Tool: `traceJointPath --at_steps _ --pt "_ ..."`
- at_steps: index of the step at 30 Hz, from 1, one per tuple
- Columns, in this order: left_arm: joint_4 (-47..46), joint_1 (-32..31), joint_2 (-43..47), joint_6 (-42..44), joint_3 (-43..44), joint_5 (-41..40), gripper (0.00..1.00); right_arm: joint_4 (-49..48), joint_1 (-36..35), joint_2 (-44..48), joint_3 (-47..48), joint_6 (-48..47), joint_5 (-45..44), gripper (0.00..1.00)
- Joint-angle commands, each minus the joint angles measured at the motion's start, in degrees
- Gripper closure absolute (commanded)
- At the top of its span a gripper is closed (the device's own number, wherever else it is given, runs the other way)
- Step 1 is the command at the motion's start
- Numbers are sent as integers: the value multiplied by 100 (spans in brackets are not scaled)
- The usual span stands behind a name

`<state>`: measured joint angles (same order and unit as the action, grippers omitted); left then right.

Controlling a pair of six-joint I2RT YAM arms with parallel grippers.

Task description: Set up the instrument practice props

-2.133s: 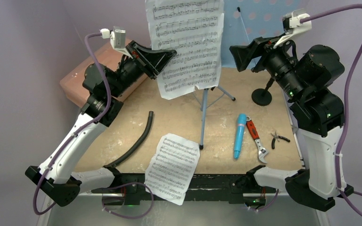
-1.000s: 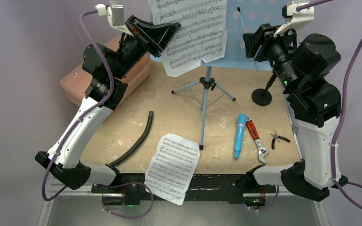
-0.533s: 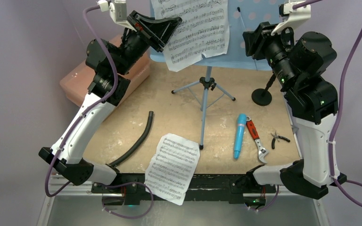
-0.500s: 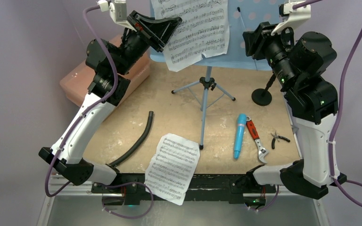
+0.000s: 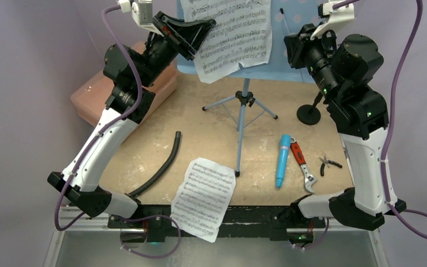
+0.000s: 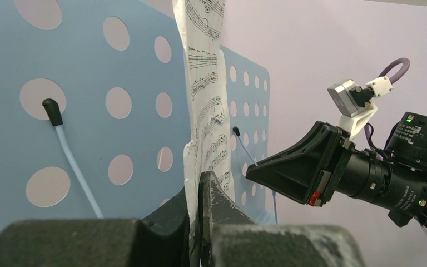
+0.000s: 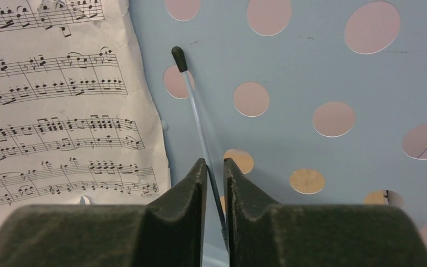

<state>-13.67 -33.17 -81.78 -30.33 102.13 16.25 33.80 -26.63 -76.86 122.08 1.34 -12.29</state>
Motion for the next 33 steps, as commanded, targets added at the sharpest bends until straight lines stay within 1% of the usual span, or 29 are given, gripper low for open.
traceJointPath --at_steps 1,4,6,10,17,26,33 --pt "-141 -21 5 132 229 76 100 -596 -9 221 -254 -85 33 85" --pt "-213 -16 13 178 192 182 100 -955 -9 485 -636 -81 15 96" --pt "-351 -16 -3 185 140 296 100 -1103 -14 608 -799 -81 -1 100" --pt "-654 -21 -74 128 59 526 100 -1182 -9 679 -934 -74 124 100" --pt "-578 -14 -259 97 171 354 100 -1411 -16 903 -1217 13 337 100" --pt "-435 -17 -574 40 560 294 100 -1781 -10 1148 -1619 52 606 100" --pt "-439 -23 -776 23 768 501 100 -1975 -9 1282 -1816 45 827 100"
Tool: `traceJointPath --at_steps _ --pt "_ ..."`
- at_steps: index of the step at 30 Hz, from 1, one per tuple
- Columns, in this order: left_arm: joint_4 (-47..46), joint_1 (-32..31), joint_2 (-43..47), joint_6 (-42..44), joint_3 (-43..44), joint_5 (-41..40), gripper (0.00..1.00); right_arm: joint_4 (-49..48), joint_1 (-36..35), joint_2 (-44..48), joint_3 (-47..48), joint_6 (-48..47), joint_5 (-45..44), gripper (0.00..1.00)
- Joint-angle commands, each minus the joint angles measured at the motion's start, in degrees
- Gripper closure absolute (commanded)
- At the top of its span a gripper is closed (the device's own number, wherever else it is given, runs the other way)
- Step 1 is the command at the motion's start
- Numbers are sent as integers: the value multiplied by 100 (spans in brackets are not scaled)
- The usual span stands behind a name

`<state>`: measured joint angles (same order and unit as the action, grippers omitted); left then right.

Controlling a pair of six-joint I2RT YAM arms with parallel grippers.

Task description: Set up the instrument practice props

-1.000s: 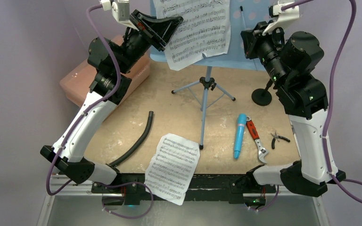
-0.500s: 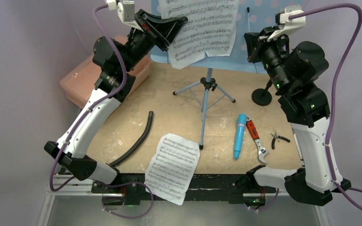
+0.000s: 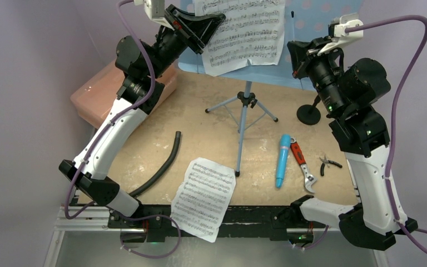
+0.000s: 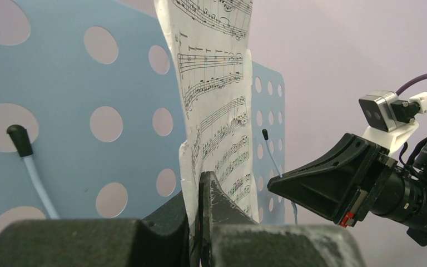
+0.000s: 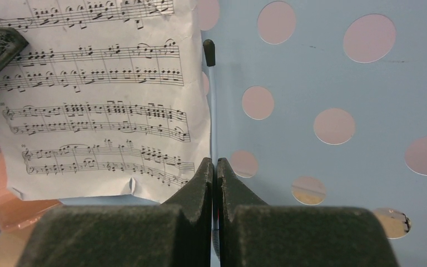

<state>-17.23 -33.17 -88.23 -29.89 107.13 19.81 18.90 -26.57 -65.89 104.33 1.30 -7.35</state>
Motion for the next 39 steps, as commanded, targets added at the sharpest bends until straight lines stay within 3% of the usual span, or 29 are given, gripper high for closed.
traceJointPath --at_steps 1,39 --pt "-83 -28 -153 -22 289 172 100 -494 -16 190 -51 46 365 100" --pt "25 -721 -1501 168 1789 743 100 -621 -15 155 -150 223 727 100"
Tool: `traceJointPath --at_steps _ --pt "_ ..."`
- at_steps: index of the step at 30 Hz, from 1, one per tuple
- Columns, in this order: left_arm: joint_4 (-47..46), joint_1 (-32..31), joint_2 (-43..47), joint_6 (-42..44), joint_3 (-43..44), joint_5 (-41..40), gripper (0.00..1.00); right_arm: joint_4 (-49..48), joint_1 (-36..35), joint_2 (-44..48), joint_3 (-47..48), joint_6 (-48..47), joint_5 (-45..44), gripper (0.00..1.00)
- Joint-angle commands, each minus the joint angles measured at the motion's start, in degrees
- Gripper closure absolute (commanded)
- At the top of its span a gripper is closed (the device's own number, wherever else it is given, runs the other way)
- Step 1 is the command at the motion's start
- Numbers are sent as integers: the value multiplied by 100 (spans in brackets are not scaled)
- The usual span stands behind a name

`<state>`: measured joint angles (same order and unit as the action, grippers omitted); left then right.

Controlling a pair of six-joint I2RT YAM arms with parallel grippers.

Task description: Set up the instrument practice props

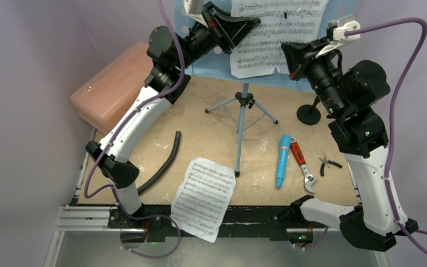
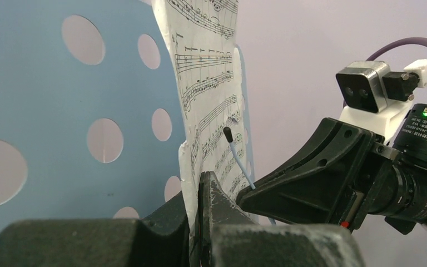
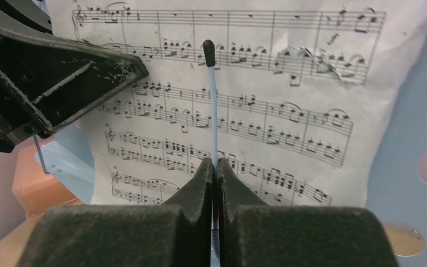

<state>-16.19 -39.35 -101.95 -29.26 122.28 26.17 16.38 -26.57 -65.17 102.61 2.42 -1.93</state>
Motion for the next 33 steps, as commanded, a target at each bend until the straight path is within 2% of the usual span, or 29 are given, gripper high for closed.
traceJointPath --at_steps 1,9,13,21,29,33 --pt "-74 -120 -152 104 286 107 100 -372 -15 83 30 110 185 100" --pt "35 -167 -158 237 235 -25 100 -330 -15 70 22 146 185 100" --pt "36 -161 -13 446 36 -149 84 -320 -17 65 9 154 185 100" --pt "321 -162 472 1051 -456 -574 62 -295 -16 66 -4 181 132 100" --pt "507 -166 781 1311 -697 -844 59 -298 -15 48 -1 198 156 100" --pt "589 -161 897 1359 -814 -883 62 -311 -19 48 12 207 157 100"
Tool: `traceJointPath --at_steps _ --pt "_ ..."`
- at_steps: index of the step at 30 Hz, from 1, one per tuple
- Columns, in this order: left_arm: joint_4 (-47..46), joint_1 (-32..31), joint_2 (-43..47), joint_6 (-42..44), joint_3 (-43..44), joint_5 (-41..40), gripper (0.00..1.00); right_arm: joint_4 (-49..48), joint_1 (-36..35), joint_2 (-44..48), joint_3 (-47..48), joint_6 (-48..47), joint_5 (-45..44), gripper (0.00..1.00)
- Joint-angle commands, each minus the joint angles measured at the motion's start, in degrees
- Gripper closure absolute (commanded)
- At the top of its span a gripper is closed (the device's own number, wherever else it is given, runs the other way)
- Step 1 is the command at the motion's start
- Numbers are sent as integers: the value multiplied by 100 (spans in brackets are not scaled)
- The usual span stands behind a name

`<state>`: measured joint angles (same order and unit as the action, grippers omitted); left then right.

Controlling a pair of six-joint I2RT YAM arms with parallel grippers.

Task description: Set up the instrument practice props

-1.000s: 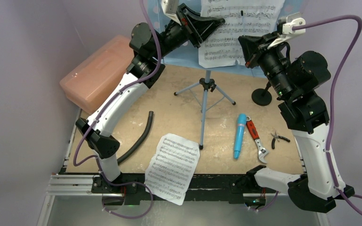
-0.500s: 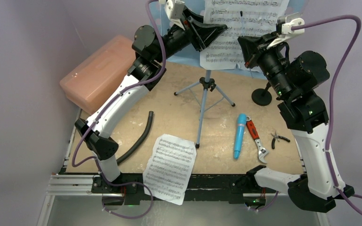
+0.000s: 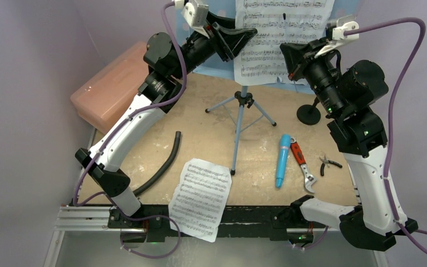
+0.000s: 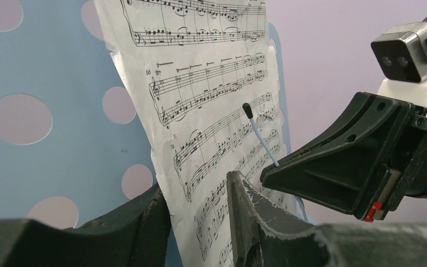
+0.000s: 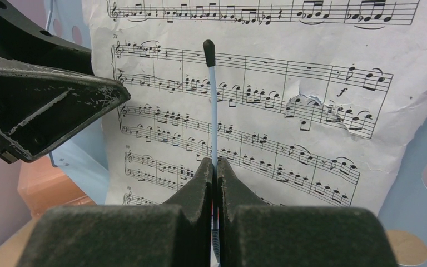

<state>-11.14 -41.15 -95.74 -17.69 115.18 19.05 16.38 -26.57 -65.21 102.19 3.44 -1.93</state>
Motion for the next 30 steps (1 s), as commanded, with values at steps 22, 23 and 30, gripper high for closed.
traceJointPath --at_steps 22,23,30 --pt "-328 19 -265 -68 506 480 100 -350 -16 79 33 175 185 100" --pt "-350 12 -296 -102 540 499 100 -354 -15 81 32 189 185 100" --pt "-545 -22 -507 -340 729 608 100 -381 -15 79 37 208 306 100"
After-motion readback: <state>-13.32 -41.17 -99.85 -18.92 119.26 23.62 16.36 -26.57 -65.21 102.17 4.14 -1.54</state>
